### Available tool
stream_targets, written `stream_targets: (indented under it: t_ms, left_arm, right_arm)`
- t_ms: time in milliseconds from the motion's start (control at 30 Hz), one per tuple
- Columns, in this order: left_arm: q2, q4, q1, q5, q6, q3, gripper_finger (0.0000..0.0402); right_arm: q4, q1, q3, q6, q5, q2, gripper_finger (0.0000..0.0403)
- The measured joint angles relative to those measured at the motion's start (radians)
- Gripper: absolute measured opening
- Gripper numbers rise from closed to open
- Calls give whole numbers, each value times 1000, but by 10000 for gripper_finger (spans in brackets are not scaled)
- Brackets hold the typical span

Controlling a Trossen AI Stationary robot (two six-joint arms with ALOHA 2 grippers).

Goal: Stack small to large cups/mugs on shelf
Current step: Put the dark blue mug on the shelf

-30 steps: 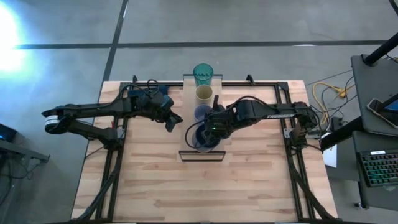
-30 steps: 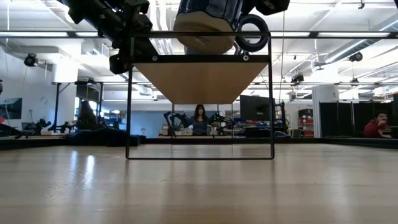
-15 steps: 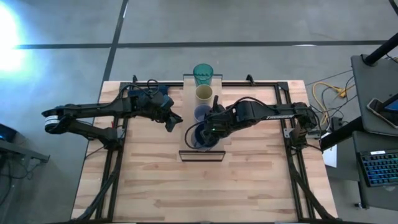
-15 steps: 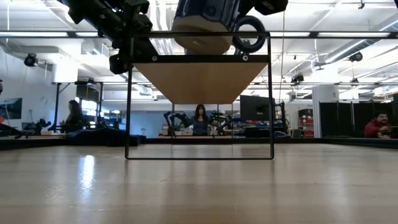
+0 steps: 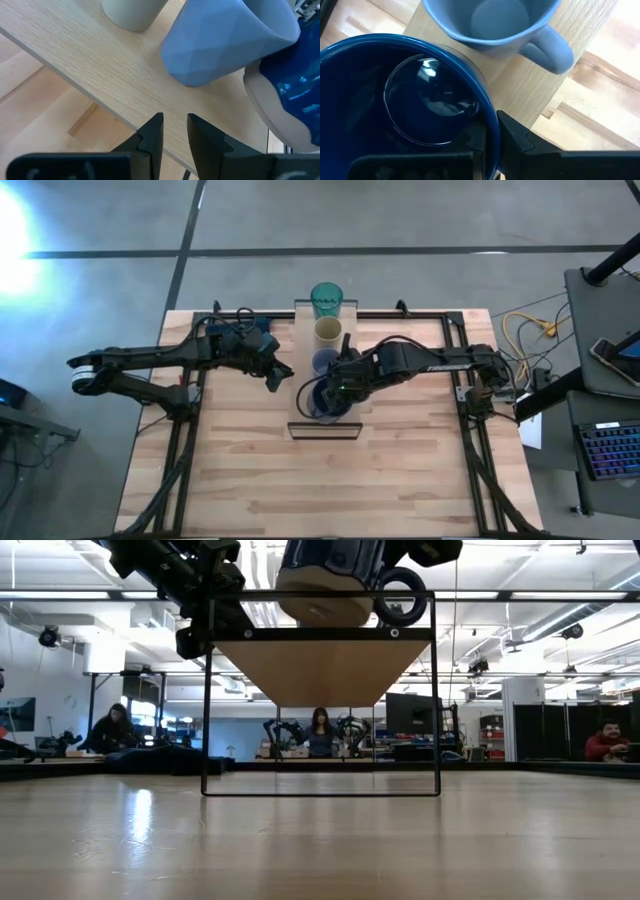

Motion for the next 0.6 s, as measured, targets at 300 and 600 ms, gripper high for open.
stream_targets:
  t_ms: [300,600]
  left_arm:
    - [0,0,0,0,0,0,73]
    - [0,0,0,0,0,0,73]
  right_arm:
    - [6,-1,-13,0,-1,0,23]
    - [7,-7,-14,-2,5,0,23]
